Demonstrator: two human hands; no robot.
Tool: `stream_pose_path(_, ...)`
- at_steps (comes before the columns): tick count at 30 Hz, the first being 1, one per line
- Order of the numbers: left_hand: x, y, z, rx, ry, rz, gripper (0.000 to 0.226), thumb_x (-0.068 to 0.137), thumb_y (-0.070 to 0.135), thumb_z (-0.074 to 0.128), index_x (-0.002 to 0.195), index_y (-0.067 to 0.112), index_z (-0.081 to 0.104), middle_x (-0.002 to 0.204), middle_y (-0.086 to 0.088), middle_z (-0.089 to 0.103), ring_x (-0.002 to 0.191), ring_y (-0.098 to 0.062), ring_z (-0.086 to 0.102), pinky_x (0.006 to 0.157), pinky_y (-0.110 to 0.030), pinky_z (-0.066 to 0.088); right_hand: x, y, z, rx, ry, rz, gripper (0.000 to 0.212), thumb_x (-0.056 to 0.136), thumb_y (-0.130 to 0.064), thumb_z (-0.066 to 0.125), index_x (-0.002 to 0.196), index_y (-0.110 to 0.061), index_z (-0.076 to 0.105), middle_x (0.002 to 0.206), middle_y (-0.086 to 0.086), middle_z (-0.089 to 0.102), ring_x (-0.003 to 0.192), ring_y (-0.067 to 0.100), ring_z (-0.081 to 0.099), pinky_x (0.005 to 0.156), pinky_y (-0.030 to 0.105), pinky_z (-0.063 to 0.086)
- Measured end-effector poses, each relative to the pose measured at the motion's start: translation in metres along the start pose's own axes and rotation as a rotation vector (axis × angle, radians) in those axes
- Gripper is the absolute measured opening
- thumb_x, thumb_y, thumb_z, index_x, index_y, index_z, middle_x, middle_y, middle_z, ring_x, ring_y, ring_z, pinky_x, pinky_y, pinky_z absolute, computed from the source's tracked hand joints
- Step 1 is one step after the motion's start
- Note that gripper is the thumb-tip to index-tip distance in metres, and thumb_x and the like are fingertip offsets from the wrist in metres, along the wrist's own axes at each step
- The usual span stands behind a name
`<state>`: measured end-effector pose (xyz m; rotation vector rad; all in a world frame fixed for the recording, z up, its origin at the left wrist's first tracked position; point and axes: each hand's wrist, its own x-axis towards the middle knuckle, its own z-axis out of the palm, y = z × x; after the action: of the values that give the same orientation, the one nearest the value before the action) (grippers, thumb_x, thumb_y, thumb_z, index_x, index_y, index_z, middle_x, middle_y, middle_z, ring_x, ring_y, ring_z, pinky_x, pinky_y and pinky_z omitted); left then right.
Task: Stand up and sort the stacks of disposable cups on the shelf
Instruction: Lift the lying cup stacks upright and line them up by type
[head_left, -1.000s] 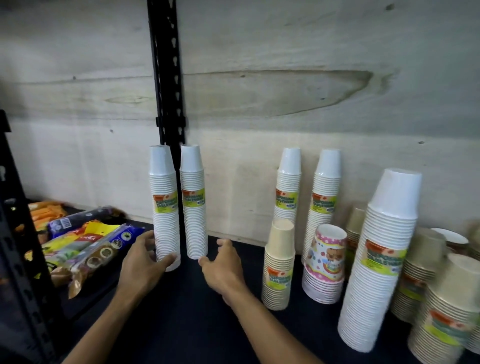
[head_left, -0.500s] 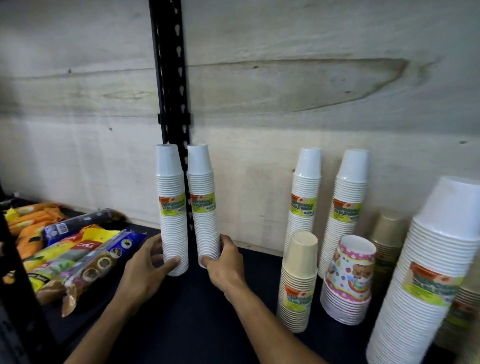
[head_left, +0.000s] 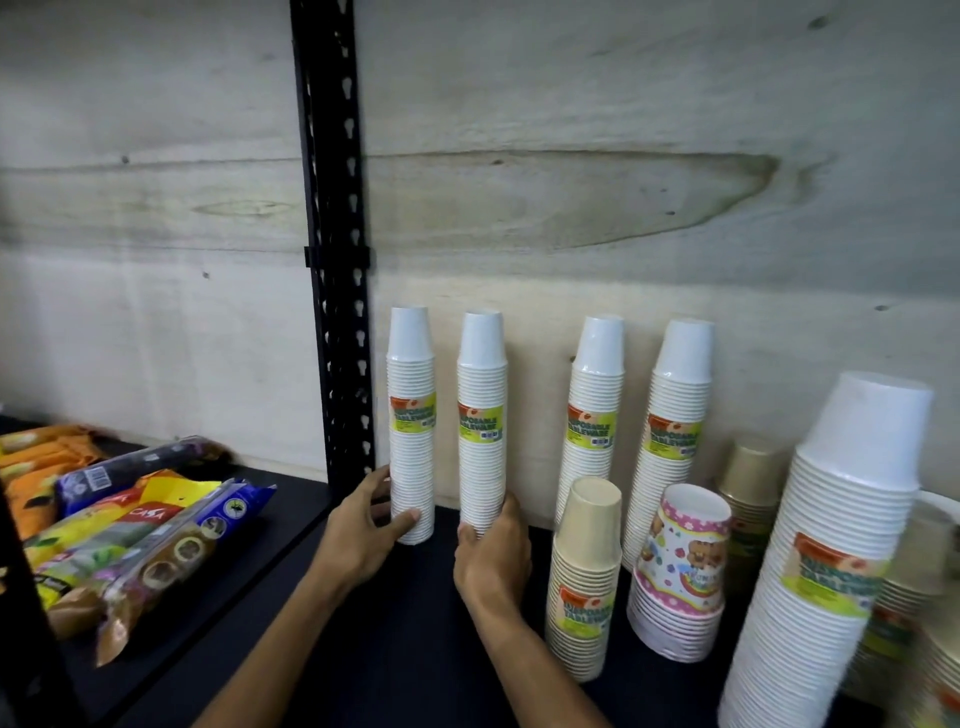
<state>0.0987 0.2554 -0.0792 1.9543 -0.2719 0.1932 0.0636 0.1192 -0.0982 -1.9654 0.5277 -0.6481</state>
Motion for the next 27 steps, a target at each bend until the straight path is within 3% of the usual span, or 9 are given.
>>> stream_pose_path(6, 0.006, -0.001, 0.013, 0.015, -0.034, 0.082, 0.068, 0.087, 0.016, 0.073, 0.146, 0.023, 0.041, 0.117, 0.016, 0.055, 0.089, 0.011, 0.058, 0.073, -0.002, 0.046, 0.005, 0.009, 0.001, -0.044, 0.080, 0.008, 0.060, 0.088, -0.015, 0.069, 0.143, -0.015, 0.042, 0.142, 0.008, 0.051, 0.134, 0.029, 0.047, 0.109, 0.047, 0.043)
stream_pose_path(10, 0.011, -0.009, 0.020, 0.001, -0.056, 0.107, 0.067, 0.087, 0.021, 0.073, 0.146, 0.027, 0.043, 0.123, 0.016, 0.064, 0.106, 0.002, 0.064, 0.095, -0.018, 0.052, 0.008, 0.013, 0.002, -0.083, 0.132, 0.011, 0.057, 0.089, -0.016, 0.068, 0.140, -0.012, 0.044, 0.142, 0.010, 0.052, 0.135, 0.031, 0.047, 0.110, 0.047, 0.040)
stream_pose_path(13, 0.011, -0.008, 0.026, 0.024, -0.061, 0.124, 0.064, 0.088, 0.021, 0.071, 0.146, 0.022, 0.043, 0.118, 0.015, 0.064, 0.104, 0.003, 0.063, 0.083, 0.001, 0.044, 0.010, 0.015, 0.002, -0.086, 0.142, 0.007, 0.057, 0.088, -0.016, 0.068, 0.140, -0.011, 0.045, 0.143, 0.010, 0.051, 0.135, 0.031, 0.046, 0.111, 0.047, 0.039)
stream_pose_path(15, 0.011, -0.007, 0.030, 0.030, -0.062, 0.138, 0.064, 0.089, 0.019, 0.071, 0.146, 0.021, 0.042, 0.119, 0.009, 0.066, 0.101, 0.004, 0.062, 0.077, 0.006, 0.041, 0.013, 0.018, 0.002, -0.103, 0.154, 0.010, 0.058, 0.089, -0.017, 0.067, 0.141, -0.010, 0.044, 0.145, 0.012, 0.050, 0.136, 0.032, 0.045, 0.112, 0.047, 0.038)
stream_pose_path(18, 0.012, -0.009, 0.034, 0.028, -0.062, 0.157, 0.065, 0.089, 0.020, 0.071, 0.146, 0.021, 0.041, 0.124, 0.003, 0.067, 0.105, 0.000, 0.062, 0.078, 0.005, 0.041, 0.017, 0.022, 0.004, -0.151, 0.178, 0.016, 0.061, 0.089, -0.022, 0.066, 0.143, -0.009, 0.041, 0.147, 0.014, 0.047, 0.138, 0.034, 0.043, 0.114, 0.047, 0.036)
stream_pose_path(21, 0.015, -0.012, 0.035, 0.030, -0.066, 0.157, 0.066, 0.088, 0.022, 0.072, 0.146, 0.022, 0.041, 0.123, 0.012, 0.063, 0.105, 0.000, 0.062, 0.078, 0.005, 0.042, 0.019, 0.024, 0.006, -0.168, 0.188, 0.024, 0.062, 0.089, -0.024, 0.066, 0.143, -0.009, 0.040, 0.147, 0.014, 0.046, 0.138, 0.034, 0.042, 0.114, 0.047, 0.036)
stream_pose_path(27, 0.015, -0.016, 0.035, 0.048, -0.086, 0.144, 0.072, 0.086, 0.016, 0.074, 0.148, 0.020, 0.038, 0.121, 0.015, 0.054, 0.089, 0.016, 0.054, 0.072, 0.007, 0.040, 0.026, 0.031, 0.008, -0.134, 0.163, 0.031, 0.062, 0.086, -0.027, 0.068, 0.141, -0.012, 0.042, 0.146, 0.014, 0.050, 0.136, 0.034, 0.046, 0.112, 0.048, 0.037)
